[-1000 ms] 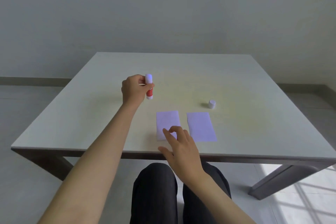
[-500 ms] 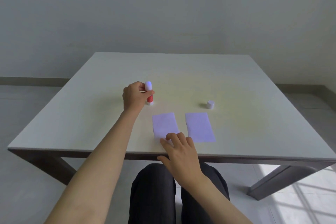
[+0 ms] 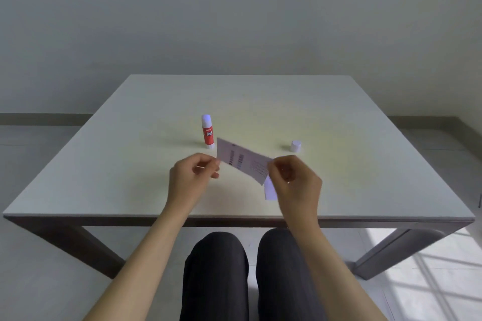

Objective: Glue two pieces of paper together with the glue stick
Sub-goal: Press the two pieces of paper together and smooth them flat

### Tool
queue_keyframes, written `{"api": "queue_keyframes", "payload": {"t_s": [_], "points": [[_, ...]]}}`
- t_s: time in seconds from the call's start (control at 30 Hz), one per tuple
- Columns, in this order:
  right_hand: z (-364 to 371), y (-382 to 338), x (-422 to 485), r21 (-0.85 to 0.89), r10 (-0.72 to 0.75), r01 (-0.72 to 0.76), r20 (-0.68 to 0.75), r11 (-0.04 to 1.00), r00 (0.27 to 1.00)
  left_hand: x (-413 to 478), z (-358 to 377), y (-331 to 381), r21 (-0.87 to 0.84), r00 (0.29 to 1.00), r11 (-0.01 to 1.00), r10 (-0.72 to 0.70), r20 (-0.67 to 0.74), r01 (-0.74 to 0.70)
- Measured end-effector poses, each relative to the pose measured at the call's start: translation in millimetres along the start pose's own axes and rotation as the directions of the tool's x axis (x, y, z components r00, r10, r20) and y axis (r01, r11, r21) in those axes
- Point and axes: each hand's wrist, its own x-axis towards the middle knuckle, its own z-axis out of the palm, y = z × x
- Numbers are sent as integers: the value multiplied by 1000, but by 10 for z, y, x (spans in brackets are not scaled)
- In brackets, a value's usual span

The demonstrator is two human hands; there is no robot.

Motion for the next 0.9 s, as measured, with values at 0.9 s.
{"api": "queue_keyframes", "payload": {"t_s": [0.9], "points": [[-546,460,376,1,469,-487,269,873,841,-107,752,180,-1,951,975,-218,220,224]]}}
